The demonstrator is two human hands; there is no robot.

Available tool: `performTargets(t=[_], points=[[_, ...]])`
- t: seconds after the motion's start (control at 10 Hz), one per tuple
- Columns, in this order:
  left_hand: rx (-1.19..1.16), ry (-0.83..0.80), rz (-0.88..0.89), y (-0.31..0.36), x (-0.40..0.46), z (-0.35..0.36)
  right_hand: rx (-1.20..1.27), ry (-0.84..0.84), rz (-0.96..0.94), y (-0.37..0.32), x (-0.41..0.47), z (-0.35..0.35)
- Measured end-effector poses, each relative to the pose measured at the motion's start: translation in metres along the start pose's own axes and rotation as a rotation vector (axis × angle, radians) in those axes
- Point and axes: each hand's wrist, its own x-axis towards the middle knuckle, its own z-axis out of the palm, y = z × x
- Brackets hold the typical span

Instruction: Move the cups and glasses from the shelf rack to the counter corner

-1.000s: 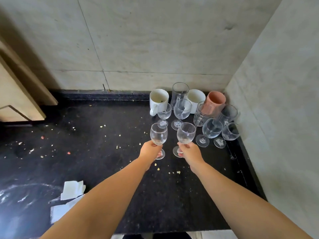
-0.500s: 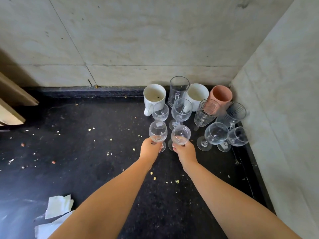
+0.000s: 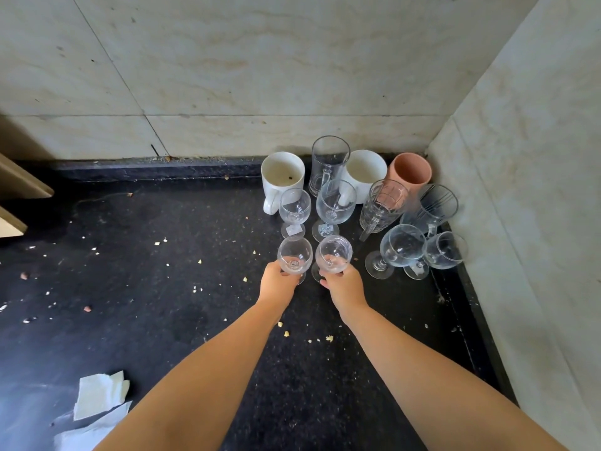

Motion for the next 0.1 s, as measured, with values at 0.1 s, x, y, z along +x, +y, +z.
performTargets(t=[0.1], points=[[0.016, 0.015, 0.03, 0.0009, -0.0015, 0.0011, -0.025, 0.009, -0.015, -0.0013, -0.0027, -0.0009]])
